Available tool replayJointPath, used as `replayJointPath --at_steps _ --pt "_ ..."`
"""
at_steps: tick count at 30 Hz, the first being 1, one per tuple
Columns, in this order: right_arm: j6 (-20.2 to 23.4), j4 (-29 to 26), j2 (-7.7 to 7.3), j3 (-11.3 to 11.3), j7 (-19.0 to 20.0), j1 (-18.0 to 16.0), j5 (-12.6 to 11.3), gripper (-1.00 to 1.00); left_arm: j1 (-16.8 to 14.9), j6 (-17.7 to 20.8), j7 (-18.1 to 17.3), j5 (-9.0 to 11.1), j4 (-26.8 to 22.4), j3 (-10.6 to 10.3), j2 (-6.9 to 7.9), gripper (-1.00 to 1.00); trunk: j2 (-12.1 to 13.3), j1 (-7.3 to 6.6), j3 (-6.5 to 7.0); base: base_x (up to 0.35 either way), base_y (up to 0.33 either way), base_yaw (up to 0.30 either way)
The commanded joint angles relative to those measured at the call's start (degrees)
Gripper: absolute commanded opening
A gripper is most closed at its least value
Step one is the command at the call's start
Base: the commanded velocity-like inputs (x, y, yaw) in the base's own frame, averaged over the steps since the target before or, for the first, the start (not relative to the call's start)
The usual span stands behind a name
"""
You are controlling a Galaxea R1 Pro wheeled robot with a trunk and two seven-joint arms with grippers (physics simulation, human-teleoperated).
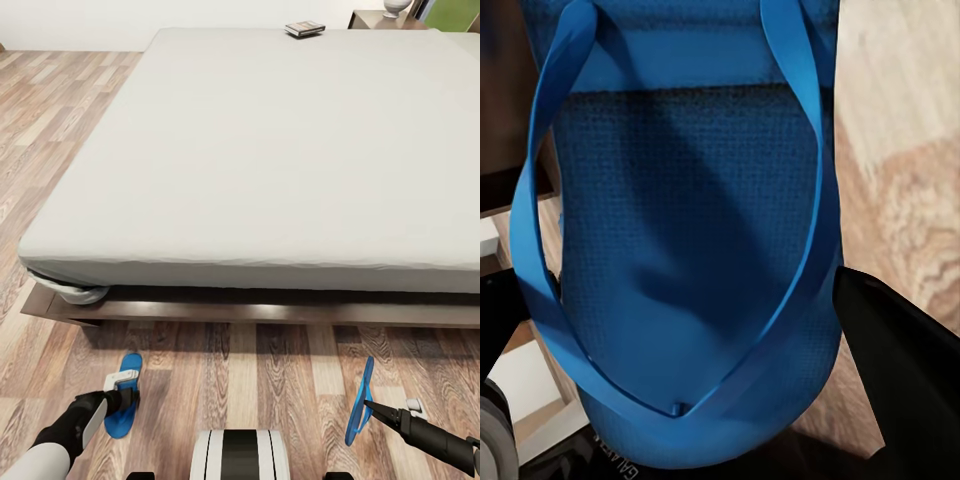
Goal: In the bedroom, move the book from the bed onto either nightstand, and place the two sandals side by side next to the bed.
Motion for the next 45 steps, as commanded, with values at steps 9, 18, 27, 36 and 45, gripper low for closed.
replayJointPath --at_steps 9,18,27,36,45 --pt "0.6 0.0 0.00 -0.1 0.2 0.0 -0.2 -1.00 0.0 4.0 -0.2 0.1 -0.3 0.3 0.03 -1.00 0.0 -0.01 -0.03 0.000 0.000 0.000" --pt "0.6 0.0 0.00 -0.1 0.2 0.0 -0.2 -1.00 0.0 4.0 -0.2 0.1 -0.4 0.3 0.25 -1.00 0.0 -0.01 -0.03 0.000 0.000 0.000" --pt "0.6 0.0 0.00 -0.1 0.2 0.0 -0.2 -1.00 0.0 4.0 -0.1 0.1 -0.4 0.3 0.26 -1.00 -0.1 0.07 -0.70 0.000 0.000 0.000" --pt "0.6 0.0 0.00 -0.1 0.2 0.0 -0.2 -1.00 0.0 3.8 -0.2 0.1 -0.4 0.3 0.18 -1.00 -0.1 0.17 -1.58 0.000 0.000 0.000" --pt "0.6 0.0 0.00 -0.1 0.2 0.0 -0.2 -1.00 0.0 3.7 -0.2 0.1 -0.4 0.3 0.17 1.00 -0.1 0.17 -1.58 0.000 0.000 0.000"
